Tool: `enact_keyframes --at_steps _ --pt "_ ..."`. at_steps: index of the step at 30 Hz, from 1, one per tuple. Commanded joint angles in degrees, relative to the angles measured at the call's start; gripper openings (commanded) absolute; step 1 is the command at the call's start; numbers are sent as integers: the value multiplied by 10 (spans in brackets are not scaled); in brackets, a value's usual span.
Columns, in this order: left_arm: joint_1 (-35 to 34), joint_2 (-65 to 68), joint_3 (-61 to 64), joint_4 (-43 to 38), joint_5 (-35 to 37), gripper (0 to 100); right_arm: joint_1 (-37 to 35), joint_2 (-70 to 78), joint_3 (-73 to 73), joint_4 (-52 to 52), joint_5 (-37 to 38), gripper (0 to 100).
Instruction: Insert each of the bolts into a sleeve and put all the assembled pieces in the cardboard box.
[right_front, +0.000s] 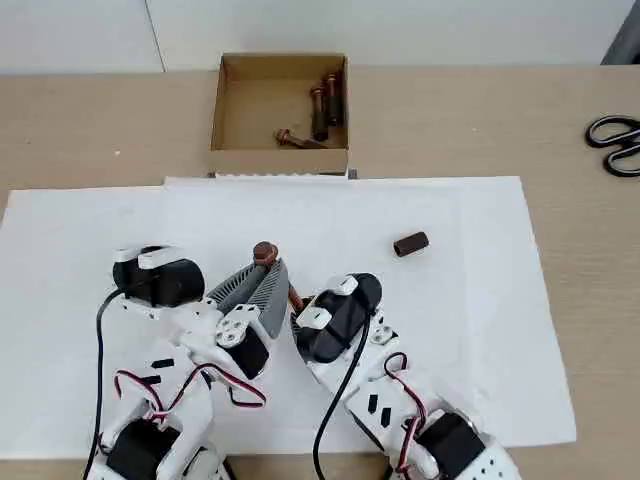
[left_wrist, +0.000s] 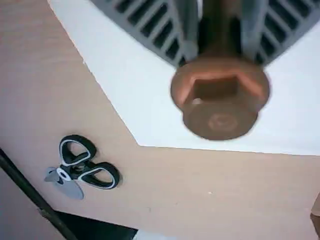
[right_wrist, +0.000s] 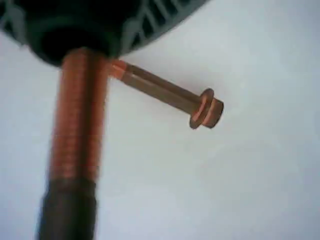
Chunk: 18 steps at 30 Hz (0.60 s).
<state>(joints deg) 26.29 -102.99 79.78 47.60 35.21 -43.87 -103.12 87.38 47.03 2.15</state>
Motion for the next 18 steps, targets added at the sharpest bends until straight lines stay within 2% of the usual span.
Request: enact_keyframes --at_steps 1,18 --pt "4 -7 -25 -14 2 6 -5 -7 -4 -19 6 2" --pt "13 -5 -24 4 23 6 -27 -7 -7 -19 7 2"
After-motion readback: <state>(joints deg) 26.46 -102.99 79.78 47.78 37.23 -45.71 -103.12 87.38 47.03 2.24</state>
